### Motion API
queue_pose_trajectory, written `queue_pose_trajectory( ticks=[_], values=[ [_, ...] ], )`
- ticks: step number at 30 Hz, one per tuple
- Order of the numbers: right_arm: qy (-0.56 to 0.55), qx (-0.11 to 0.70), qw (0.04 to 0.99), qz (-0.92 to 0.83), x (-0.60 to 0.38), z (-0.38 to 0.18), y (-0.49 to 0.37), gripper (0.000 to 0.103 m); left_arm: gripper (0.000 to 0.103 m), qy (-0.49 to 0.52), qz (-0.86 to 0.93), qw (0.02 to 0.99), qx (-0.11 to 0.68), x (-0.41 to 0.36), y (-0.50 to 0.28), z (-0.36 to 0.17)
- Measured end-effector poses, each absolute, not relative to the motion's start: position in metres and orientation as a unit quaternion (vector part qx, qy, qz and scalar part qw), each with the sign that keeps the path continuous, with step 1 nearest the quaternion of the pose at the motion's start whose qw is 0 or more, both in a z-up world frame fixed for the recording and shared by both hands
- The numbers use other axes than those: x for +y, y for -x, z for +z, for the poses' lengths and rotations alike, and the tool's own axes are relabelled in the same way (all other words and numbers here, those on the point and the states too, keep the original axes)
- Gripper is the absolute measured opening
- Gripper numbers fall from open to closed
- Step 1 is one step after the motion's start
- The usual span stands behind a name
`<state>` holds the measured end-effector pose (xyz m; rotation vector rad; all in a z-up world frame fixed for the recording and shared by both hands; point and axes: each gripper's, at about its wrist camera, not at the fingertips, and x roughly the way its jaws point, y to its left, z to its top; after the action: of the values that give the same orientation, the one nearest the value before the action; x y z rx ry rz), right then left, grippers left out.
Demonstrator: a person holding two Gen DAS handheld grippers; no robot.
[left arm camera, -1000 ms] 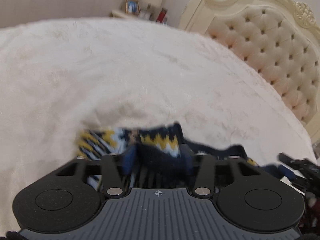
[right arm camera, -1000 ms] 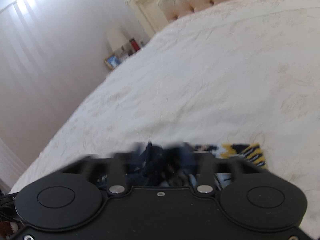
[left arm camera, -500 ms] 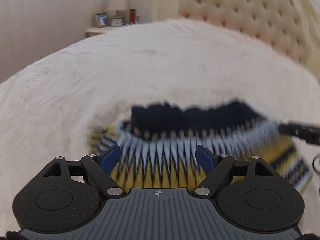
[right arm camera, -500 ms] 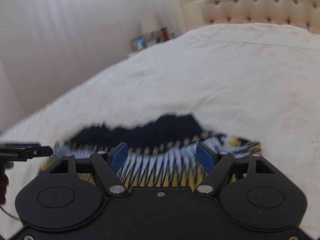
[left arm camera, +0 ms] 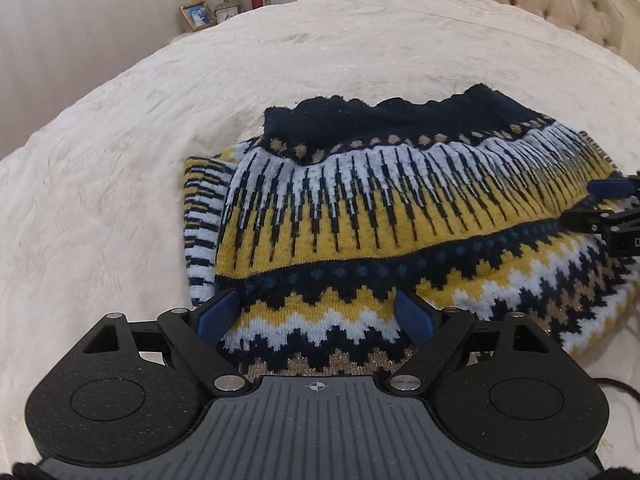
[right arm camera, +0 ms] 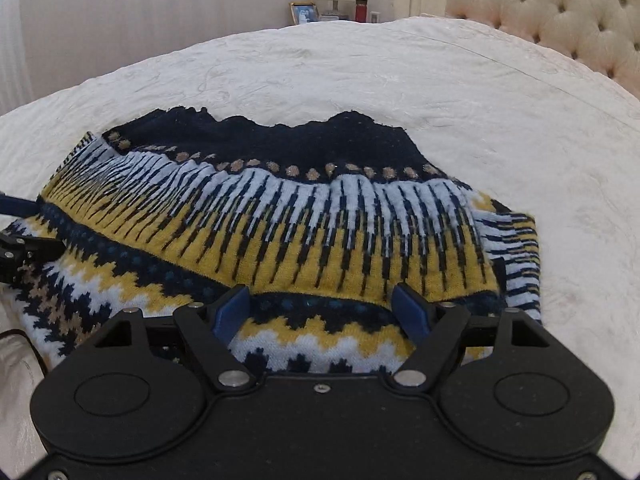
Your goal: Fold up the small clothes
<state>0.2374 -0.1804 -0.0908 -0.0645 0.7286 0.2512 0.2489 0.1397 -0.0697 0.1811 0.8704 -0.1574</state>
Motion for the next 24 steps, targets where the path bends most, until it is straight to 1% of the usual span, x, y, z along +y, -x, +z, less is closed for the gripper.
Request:
queue_pose_trajectory(
  ticks=[5,8,11,14,20,24],
  values=[
    [0.023,0.357,0.927,0.113,-0.178,-0.089,-0.238,0.080,0.092,-0.089,-0.064,0.900,0.421,0.137,-0.250,-0.074],
    [0.009,0.353,0.930,0.102,-0.178,-0.084,-0.232,0.082,0.093,-0.088,-0.056,0.900,0.422,0.134,-0.250,-0.076],
    [-0.011,0.330,0.938,0.103,-0.176,-0.075,-0.216,0.083,0.095,-0.091,-0.050,0.900,0.423,0.132,-0.250,-0.076],
    [-0.007,0.315,0.943,0.107,-0.170,-0.073,-0.200,0.084,0.096,-0.094,-0.044,0.901,0.421,0.129,-0.249,-0.077],
    [0.020,0.326,0.940,0.099,-0.155,-0.092,-0.179,0.085,0.096,-0.094,-0.038,0.901,0.423,0.128,-0.249,-0.076],
    [0.021,0.318,0.944,0.088,-0.153,-0.105,-0.170,0.088,0.097,-0.095,-0.036,0.901,0.423,0.127,-0.250,-0.076]
  ],
)
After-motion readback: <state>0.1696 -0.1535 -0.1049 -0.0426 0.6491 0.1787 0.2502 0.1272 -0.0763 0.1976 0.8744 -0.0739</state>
